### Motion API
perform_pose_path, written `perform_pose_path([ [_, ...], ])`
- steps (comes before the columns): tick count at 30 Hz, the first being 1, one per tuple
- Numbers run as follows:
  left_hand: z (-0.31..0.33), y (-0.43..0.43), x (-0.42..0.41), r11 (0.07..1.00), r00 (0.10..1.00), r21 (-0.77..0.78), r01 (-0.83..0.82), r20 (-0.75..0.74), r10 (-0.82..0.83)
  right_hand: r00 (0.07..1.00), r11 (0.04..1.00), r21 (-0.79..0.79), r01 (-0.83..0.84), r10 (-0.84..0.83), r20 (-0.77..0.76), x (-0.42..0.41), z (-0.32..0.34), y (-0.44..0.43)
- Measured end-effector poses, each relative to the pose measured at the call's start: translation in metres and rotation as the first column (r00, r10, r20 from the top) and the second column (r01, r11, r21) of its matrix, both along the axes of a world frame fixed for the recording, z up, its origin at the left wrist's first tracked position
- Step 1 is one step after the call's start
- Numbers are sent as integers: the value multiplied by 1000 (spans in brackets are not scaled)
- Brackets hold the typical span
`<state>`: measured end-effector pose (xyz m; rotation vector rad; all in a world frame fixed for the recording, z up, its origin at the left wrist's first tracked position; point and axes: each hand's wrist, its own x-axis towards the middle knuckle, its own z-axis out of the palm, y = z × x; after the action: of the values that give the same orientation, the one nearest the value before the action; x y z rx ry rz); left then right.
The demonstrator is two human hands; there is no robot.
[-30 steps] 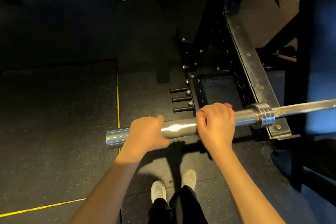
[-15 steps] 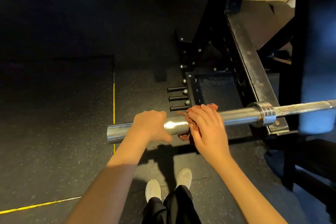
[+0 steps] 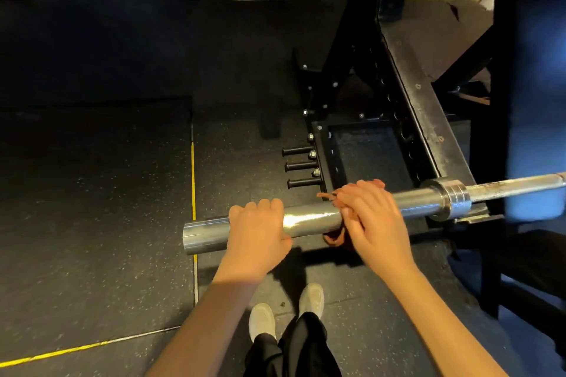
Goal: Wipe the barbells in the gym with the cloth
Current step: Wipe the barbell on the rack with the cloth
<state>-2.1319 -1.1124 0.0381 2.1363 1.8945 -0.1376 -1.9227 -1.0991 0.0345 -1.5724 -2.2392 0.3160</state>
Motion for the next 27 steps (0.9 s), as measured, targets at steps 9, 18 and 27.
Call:
perform_pose_path([
  [9, 7, 31, -17, 915, 985, -401, 35, 171, 37, 992, 992, 31, 125, -125, 13, -24, -12, -21],
  [18, 9, 21, -10, 965, 999, -261, 33, 17, -29, 876, 876, -13, 482, -482, 2, -23, -7, 14],
  [27, -3, -1, 2, 999, 997, -30, -35, -74, 33, 996, 995, -60, 83, -83, 17, 25, 0, 7],
])
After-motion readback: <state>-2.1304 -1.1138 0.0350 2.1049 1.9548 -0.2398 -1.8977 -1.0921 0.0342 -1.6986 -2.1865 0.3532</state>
